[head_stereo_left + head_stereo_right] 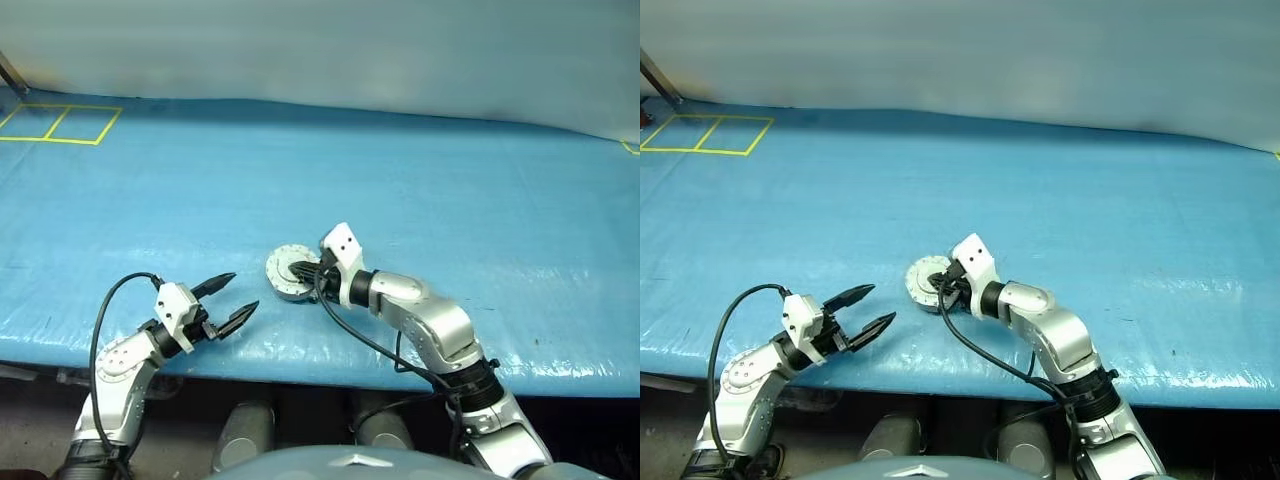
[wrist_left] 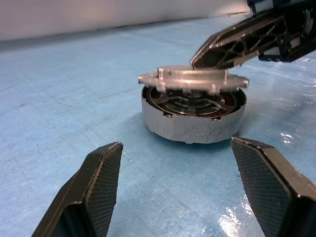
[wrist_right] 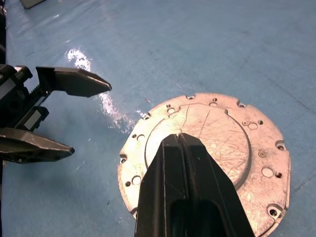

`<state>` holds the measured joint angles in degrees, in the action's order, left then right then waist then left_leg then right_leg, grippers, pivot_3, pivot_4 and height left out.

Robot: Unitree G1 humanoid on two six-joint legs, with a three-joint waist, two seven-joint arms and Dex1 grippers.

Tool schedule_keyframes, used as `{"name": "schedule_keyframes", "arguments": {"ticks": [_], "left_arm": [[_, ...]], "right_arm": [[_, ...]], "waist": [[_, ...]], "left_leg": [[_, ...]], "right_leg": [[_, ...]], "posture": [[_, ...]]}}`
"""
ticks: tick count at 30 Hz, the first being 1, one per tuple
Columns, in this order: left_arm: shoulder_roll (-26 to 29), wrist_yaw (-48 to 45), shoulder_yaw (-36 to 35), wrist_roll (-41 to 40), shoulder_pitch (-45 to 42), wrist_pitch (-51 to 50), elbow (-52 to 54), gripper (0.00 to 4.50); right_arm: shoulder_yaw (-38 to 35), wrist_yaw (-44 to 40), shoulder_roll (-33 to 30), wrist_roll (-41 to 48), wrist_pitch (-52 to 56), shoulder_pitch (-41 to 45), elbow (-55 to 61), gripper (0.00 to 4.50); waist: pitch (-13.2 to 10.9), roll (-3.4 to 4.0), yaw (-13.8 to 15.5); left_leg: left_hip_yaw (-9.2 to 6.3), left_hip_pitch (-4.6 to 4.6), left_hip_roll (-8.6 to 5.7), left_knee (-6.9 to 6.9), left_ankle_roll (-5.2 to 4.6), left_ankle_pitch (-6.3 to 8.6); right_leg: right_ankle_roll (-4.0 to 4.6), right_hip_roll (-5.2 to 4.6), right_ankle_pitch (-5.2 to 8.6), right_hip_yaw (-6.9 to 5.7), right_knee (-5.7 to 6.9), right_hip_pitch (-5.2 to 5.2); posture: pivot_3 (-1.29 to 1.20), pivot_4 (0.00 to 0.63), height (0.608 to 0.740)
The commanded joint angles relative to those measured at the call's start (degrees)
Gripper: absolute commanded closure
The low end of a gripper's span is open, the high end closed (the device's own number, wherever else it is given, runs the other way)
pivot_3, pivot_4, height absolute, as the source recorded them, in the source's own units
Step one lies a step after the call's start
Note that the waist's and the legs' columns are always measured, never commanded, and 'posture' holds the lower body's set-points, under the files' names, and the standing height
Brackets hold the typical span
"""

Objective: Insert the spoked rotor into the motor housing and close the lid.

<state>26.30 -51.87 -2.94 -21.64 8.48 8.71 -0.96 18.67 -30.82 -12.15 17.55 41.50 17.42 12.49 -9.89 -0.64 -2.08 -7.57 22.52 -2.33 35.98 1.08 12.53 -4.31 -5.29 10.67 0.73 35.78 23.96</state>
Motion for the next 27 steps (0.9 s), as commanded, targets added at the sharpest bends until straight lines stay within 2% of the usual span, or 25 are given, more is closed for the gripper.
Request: {"name": "schedule_keyframes", "arguments": {"ticks": [1,11,12,14,25,26,27], "left_arm": [[0.63,-0.41,-1.20,-1.44,0.22,-0.61,2.61,0.64],[-1.49,-1.26,2.24,-0.46,-2.64,-1.56,2.46,0.64],[-1.63,-1.29,2.46,-0.36,-3.05,-1.54,2.36,0.64],[-1.66,-1.54,2.69,-0.35,-3.99,-1.52,2.10,0.64],[-1.75,-1.39,2.90,0.85,-5.15,-1.08,1.06,0.64],[-1.82,-1.35,2.96,0.90,-5.11,-1.07,1.10,0.64],[-1.88,-1.29,3.02,0.93,-5.05,-1.07,1.15,0.64]], "right_arm": [[0.89,0.23,0.25,-1.10,-0.79,-0.71,-1.15,4.45],[1.18,-1.88,-0.73,-1.37,-3.46,-1.57,-0.74,4.45],[1.03,-2.24,-0.83,-1.18,-3.97,-1.68,-0.21,4.29],[0.45,-3.25,-1.05,-0.29,-4.84,-1.85,1.72,3.86],[0.02,-2.70,0.78,-1.82,-7.82,-0.08,-0.46,0.22],[0.22,-2.09,1.11,-2.64,-8.62,0.21,-1.29,0.02],[0.53,-1.46,1.37,-3.63,-9.53,0.49,-2.22,0.02]], "waist": [[0.01,-0.02,-0.01],[0.04,-0.05,0.03],[0.03,-0.04,0.03],[0.03,-0.05,0.03],[0.02,-0.04,0.02],[0.02,-0.04,0.02],[0.02,-0.04,0.02]], "left_leg": [[-0.01,-0.01,0.01,0.00,0.00,0.00],[-0.01,-0.08,0.00,0.01,0.00,0.00],[-0.01,-0.08,0.00,0.00,0.00,0.00],[-0.01,-0.08,0.00,0.00,0.00,0.00],[-0.01,-0.06,0.00,0.00,0.01,0.00],[-0.01,-0.06,0.00,0.00,0.01,0.00],[-0.01,-0.06,0.00,0.00,0.01,0.00]], "right_leg": [[0.00,0.01,0.00,-0.01,0.00,-0.01],[-0.01,0.00,0.00,-0.01,0.00,-0.10],[-0.01,0.00,0.00,-0.01,0.00,-0.09],[-0.01,0.01,0.00,-0.01,0.00,-0.09],[-0.01,0.01,0.00,-0.01,0.00,-0.06],[-0.01,0.01,0.00,-0.01,0.00,-0.06],[-0.01,0.01,0.00,-0.01,0.00,-0.06]], "posture": [[0.00,0.150,0.740],[0.00,0.150,0.740],[0.00,0.150,0.740],[0.00,0.150,0.740],[0.00,0.150,0.740],[0.00,0.150,0.740],[0.00,0.150,0.740]]}}
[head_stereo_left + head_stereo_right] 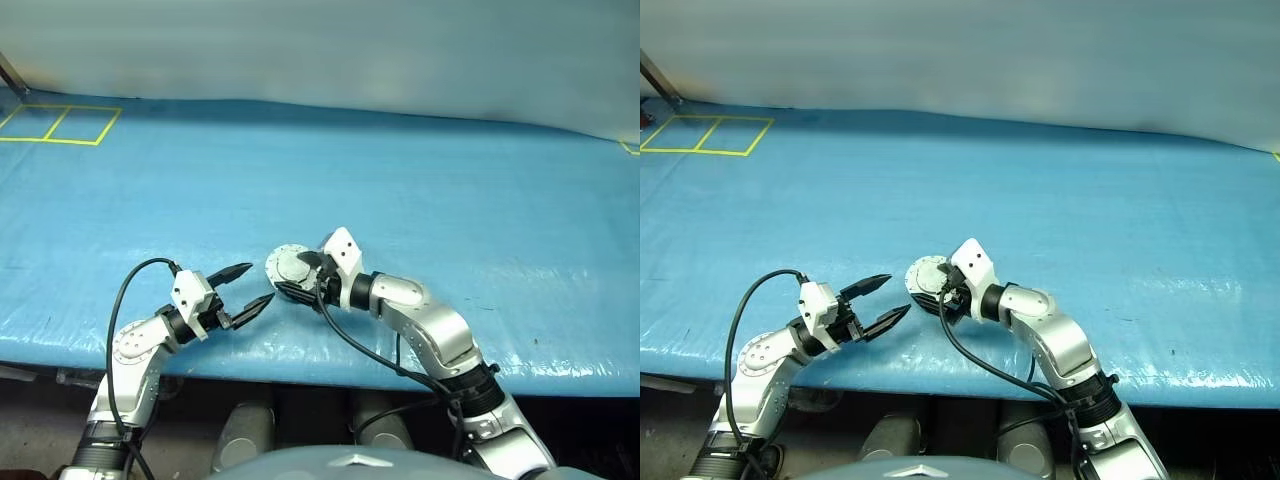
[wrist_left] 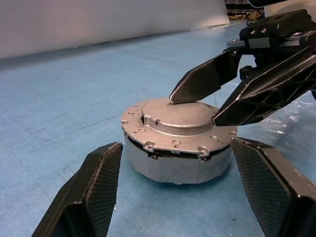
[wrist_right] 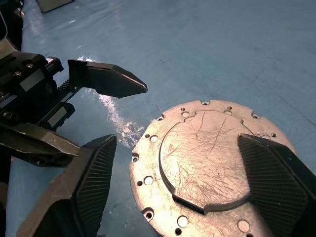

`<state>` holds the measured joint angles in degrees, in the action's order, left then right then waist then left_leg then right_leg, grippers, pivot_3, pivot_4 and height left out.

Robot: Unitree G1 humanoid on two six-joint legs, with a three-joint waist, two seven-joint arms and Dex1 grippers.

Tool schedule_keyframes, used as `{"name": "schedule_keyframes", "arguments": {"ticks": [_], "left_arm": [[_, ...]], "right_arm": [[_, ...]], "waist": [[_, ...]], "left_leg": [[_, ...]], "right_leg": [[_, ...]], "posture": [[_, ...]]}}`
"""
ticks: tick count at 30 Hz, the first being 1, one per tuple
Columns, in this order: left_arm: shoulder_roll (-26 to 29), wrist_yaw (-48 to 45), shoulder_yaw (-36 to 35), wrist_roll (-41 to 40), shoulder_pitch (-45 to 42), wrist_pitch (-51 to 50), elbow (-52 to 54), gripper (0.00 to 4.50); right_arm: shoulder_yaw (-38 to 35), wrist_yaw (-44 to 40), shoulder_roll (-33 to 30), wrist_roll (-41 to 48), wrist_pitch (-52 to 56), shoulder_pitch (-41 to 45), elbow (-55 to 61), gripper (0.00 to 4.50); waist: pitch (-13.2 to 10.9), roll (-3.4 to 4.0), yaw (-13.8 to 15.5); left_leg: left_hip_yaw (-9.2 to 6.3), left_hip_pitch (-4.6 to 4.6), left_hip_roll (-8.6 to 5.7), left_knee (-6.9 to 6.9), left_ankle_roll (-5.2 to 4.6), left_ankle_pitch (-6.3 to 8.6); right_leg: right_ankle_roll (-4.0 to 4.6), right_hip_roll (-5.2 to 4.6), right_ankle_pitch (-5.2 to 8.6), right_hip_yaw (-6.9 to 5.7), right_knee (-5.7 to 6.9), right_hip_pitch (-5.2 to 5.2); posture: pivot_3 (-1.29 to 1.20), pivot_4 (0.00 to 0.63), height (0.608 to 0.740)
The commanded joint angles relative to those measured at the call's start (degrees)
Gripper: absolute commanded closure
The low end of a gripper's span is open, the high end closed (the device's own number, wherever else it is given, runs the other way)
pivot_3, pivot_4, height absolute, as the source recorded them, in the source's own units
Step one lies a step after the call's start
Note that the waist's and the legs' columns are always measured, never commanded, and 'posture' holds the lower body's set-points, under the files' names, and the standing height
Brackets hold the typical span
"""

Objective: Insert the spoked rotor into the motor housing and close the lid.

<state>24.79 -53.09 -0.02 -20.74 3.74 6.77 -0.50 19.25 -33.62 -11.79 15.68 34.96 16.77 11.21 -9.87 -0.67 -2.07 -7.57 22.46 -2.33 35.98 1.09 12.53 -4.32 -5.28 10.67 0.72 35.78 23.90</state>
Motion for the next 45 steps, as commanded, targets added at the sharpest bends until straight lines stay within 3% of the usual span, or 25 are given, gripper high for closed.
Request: {"name": "schedule_keyframes", "arguments": {"ticks": [1,14,20,31,45], "left_arm": [[-0.42,-0.02,0.14,0.06,-0.26,0.86,0.75,0.64],[-0.45,1.07,-0.47,0.07,1.47,0.94,1.76,0.64],[-0.35,1.68,-0.65,0.02,1.57,0.66,1.84,0.64],[-0.31,2.40,-0.19,0.55,1.19,0.60,1.70,0.64],[-0.46,2.50,0.28,0.42,1.64,0.31,1.84,0.64]], "right_arm": [[0.19,1.71,1.20,-2.46,-3.57,1.34,-1.67,0.02],[3.39,0.35,-0.18,-7.85,-7.55,0.90,-5.11,0.02],[2.47,0.25,0.45,-7.41,-7.16,0.73,-4.05,1.46],[0.82,-1.03,1.13,-4.04,-3.85,0.39,-1.30,1.46],[3.68,-0.63,-1.38,-8.61,-4.47,1.88,-1.88,1.46]], "waist": [[0.00,0.00,0.00],[0.00,0.00,0.00],[0.00,0.00,-0.01],[0.00,0.00,-0.01],[0.00,0.00,0.01]], "left_leg": [[0.00,0.00,0.00,0.00,0.00,0.00],[0.00,0.00,0.00,0.00,0.00,0.00],[0.00,0.00,0.00,0.00,0.01,0.00],[0.00,0.01,0.00,-0.01,0.01,0.00],[0.00,0.02,-0.01,-0.01,0.01,0.00]], "right_leg": [[0.00,0.00,0.00,0.00,0.00,0.00],[0.00,0.00,0.00,0.00,0.00,0.00],[0.00,0.00,0.00,0.00,0.00,0.01],[0.00,0.00,0.00,0.00,0.00,0.02],[0.00,0.00,0.00,0.00,0.00,0.02]], "posture": [[0.00,0.150,0.740],[0.00,0.150,0.740],[0.00,0.150,0.740],[0.00,0.150,0.740],[0.00,0.150,0.740]]}}
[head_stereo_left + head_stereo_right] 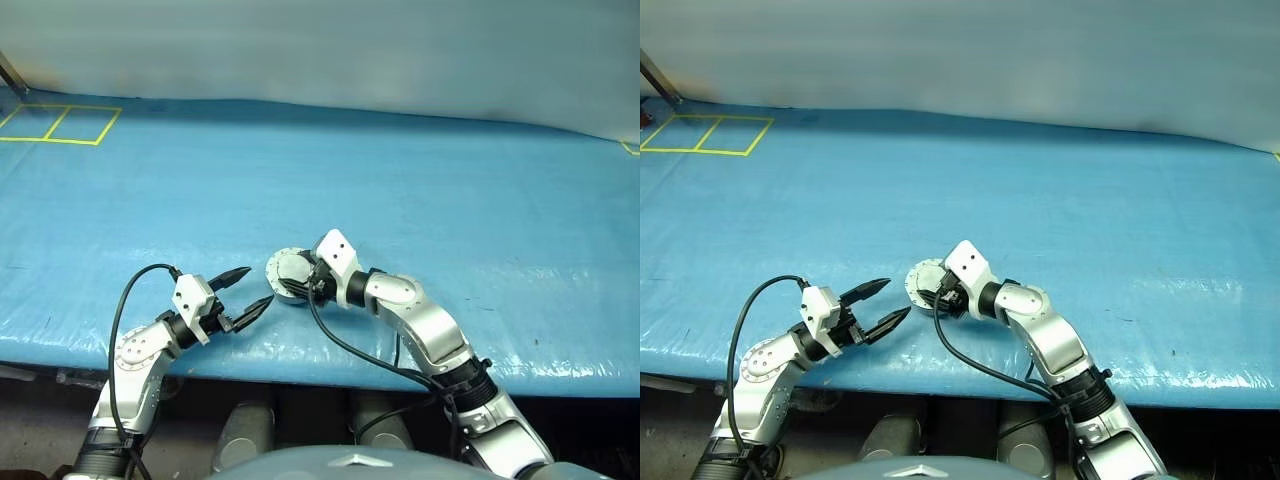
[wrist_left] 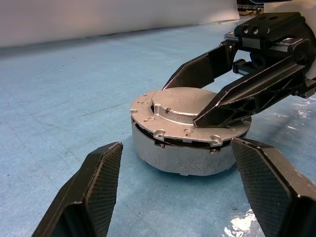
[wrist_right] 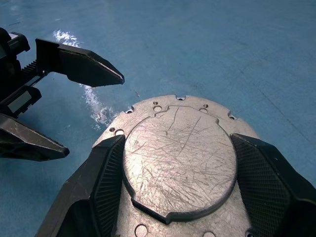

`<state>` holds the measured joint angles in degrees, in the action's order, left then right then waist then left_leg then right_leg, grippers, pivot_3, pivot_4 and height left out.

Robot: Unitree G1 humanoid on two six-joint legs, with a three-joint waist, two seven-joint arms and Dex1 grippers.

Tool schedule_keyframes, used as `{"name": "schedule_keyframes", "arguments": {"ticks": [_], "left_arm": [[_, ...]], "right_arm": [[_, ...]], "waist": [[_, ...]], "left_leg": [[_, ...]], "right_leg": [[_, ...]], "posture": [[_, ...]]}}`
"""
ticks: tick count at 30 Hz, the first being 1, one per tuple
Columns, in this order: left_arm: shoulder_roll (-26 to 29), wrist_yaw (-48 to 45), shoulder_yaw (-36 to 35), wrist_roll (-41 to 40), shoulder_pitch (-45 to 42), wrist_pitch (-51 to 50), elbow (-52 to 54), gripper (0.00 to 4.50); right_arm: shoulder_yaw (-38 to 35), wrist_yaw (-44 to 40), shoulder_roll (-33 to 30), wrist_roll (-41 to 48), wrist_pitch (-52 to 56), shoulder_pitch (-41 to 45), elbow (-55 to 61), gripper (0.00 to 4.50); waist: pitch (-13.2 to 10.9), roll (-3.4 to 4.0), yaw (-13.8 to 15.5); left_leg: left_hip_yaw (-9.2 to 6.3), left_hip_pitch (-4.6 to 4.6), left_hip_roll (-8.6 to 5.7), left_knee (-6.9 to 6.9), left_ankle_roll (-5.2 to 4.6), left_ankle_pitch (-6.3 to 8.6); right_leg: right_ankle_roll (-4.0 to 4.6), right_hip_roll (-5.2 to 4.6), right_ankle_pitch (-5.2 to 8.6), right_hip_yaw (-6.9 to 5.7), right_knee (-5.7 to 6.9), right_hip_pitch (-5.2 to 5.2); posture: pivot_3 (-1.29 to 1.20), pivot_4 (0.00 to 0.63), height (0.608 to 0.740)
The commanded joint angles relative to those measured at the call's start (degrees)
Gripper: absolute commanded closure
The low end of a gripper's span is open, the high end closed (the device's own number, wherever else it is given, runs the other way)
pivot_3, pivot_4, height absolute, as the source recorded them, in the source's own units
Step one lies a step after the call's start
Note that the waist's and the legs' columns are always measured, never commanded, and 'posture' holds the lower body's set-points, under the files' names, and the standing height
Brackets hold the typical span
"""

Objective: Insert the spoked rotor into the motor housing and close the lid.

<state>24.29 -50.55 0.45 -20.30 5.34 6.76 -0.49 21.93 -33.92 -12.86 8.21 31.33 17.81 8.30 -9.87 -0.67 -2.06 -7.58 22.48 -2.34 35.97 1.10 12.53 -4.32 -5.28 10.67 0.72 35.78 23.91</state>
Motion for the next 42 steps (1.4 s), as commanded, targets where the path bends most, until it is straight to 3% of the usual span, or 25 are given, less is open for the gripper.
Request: {"name": "schedule_keyframes", "arguments": {"ticks": [1,33,36,42], "left_arm": [[0.03,-0.01,-0.19,-0.03,0.05,0.31,1.82,0.64],[-1.11,1.15,-0.79,-2.06,-0.32,-4.48,3.04,0.64],[-1.60,2.17,-1.40,-1.93,-0.91,-4.03,2.68,1.22],[-1.65,1.98,-1.48,-2.32,-1.72,-4.12,2.40,3.24]], "right_arm": [[1.24,-0.40,-0.47,-1.48,-1.03,0.83,0.82,1.46],[3.40,1.31,-3.86,-6.38,4.60,1.67,-0.41,1.46],[3.55,1.34,-3.82,-6.49,4.60,1.64,-0.44,1.46],[3.74,1.60,-3.66,-6.75,4.54,1.47,-0.42,1.46]], "waist": [[0.00,0.00,0.00],[0.05,0.01,0.52],[0.07,0.01,0.55],[0.14,-0.02,0.54]], "left_leg": [[0.00,0.00,0.00,0.00,0.00,0.00],[0.00,-0.14,0.00,0.04,0.01,-0.01],[0.00,-0.15,-0.01,0.04,0.01,-0.01],[0.00,-0.16,0.00,0.04,0.02,-0.01]], "right_leg": [[0.00,0.00,0.00,0.00,0.00,0.00],[0.00,-0.01,0.00,0.00,0.02,-0.15],[-0.01,-0.01,0.00,0.00,0.02,-0.15],[0.00,-0.01,0.00,0.00,0.02,-0.16]], "posture": [[0.00,0.150,0.740],[0.00,0.150,0.740],[0.00,0.150,0.740],[0.00,0.150,0.740]]}}
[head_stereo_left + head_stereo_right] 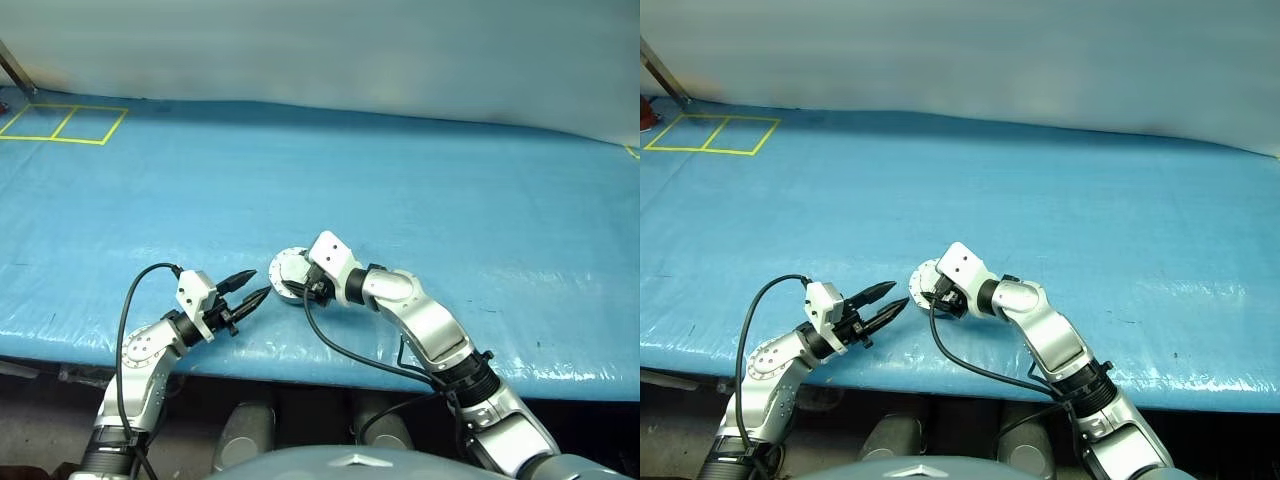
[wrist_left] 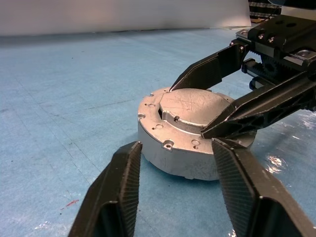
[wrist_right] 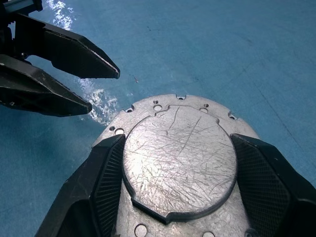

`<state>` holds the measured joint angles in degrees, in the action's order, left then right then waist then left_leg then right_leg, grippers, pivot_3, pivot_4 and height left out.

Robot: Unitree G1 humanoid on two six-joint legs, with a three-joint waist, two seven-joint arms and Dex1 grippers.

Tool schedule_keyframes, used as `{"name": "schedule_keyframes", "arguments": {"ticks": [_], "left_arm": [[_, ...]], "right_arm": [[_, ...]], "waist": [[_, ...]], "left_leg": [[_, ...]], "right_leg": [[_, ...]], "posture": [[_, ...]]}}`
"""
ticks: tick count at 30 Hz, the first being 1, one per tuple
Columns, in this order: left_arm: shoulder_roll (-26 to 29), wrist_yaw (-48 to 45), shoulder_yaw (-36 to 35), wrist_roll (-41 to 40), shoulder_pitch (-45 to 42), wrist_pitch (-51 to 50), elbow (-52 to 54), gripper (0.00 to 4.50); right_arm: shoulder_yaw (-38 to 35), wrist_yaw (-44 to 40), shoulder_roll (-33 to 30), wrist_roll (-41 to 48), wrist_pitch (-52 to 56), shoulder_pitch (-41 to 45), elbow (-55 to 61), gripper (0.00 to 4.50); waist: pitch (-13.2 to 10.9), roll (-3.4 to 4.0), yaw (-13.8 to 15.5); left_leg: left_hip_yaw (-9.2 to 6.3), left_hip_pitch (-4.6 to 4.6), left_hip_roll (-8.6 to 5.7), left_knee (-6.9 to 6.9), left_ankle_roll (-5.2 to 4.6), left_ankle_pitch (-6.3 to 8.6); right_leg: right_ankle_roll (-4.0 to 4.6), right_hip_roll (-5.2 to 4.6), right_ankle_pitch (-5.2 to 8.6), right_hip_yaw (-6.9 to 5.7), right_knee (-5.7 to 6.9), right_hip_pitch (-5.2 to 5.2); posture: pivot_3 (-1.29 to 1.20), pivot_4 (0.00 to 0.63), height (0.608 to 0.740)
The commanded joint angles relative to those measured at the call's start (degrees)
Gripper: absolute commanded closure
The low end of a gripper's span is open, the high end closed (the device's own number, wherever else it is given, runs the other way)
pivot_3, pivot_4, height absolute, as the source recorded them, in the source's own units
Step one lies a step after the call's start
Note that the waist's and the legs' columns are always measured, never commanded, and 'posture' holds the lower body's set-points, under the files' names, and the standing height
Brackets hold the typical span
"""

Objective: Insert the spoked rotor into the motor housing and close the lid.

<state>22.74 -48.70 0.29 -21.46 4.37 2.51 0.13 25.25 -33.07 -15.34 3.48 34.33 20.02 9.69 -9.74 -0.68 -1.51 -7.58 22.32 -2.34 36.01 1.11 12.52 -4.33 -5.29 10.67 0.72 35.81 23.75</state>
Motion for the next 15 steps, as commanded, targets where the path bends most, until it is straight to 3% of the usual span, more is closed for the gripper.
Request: {"name": "schedule_keyframes", "arguments": {"ticks": [1,4,15], "left_arm": [[-0.14,0.15,-1.28,-1.12,-1.00,0.08,1.65,3.60],[-0.41,0.24,-0.84,-0.73,-2.34,-0.11,0.67,4.48],[-2.07,2.36,2.42,5.09,-9.13,-1.51,-7.11,4.48]], "right_arm": [[0.39,0.82,-1.20,-2.03,1.53,-0.79,-1.80,1.46],[0.25,1.05,-1.23,-2.05,1.47,-0.87,-1.75,1.46],[0.29,1.81,-1.44,-2.10,1.72,-1.92,-0.36,1.46]], "waist": [[0.01,-0.01,-0.01],[0.02,-0.01,0.01],[0.07,-0.03,0.17]], "left_leg": [[0.00,0.00,0.00,0.00,0.00,0.00],[0.00,0.00,0.00,0.00,0.00,0.00],[-0.01,-0.03,-0.02,0.00,0.00,-0.01]], "right_leg": [[0.00,0.00,0.00,0.00,0.00,0.00],[0.00,0.00,0.00,0.00,0.00,0.00],[-0.01,0.00,-0.01,-0.01,0.00,-0.04]], "posture": [[0.00,0.150,0.740],[0.00,0.150,0.740],[0.00,0.150,0.740]]}}
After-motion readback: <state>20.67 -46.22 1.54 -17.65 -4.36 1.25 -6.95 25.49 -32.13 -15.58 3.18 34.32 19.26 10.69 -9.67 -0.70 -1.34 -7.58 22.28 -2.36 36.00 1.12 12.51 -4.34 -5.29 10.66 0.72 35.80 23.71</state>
